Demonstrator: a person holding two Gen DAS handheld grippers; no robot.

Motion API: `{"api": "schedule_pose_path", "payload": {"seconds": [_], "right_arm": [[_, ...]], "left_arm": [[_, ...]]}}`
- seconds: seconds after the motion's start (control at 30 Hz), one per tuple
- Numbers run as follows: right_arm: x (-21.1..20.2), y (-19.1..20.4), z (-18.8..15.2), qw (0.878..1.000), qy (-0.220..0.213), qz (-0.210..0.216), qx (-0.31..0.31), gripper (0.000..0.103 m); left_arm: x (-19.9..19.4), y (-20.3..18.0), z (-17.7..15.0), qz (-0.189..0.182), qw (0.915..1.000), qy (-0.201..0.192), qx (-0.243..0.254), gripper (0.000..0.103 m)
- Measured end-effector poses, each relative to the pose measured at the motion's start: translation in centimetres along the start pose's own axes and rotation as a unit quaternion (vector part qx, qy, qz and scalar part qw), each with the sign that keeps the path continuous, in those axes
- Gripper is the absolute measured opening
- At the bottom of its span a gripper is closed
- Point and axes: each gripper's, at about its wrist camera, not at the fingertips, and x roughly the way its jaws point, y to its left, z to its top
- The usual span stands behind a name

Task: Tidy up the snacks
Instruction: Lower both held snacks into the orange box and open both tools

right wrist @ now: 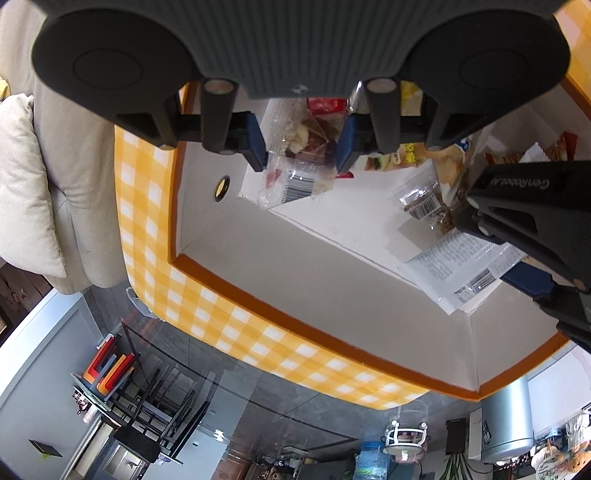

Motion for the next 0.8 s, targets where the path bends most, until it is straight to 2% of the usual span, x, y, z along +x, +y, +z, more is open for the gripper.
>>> {"api": "schedule_pose_path", "payload": {"seconds": [0.1,0.13,0.2,0.23,0.5,0.8], "right_arm": [[-0.4,0.0,-0.2,1.000,0.001,0.004,0.003,0.042],[-0.6,0.0,-0.2,1.000,0.000,0.005,0.005,0.045],[-1.0,-0.2,-0.1,1.000,-0.006,0.010,0.010,0.053],[-1.2,-0.2,-0.1,1.000,-0.009,0.017,0.013,0.059],[-4.4,-0.7,-0.7,0.998,-0.027,0.037,0.049,0.068],[-8.6,-1.7,-3.3,0.985,-0.028,0.087,0.146,0.072]], "left_arm": [[-0.5,0.1,-0.2,-0.001,1.0000,-0.007,-0.001,0.064],[-0.8,0.1,-0.2,-0.001,0.9999,-0.011,0.000,0.065],[-1.5,0.2,-0.2,-0.004,0.9998,-0.019,-0.002,0.076],[-1.8,0.2,-0.2,-0.007,0.9997,-0.023,-0.003,0.077],[-5.5,1.1,-1.4,-0.012,0.9976,-0.057,-0.036,0.077],[-11.5,0.7,-4.7,-0.007,0.9911,-0.125,-0.045,0.080]]}}
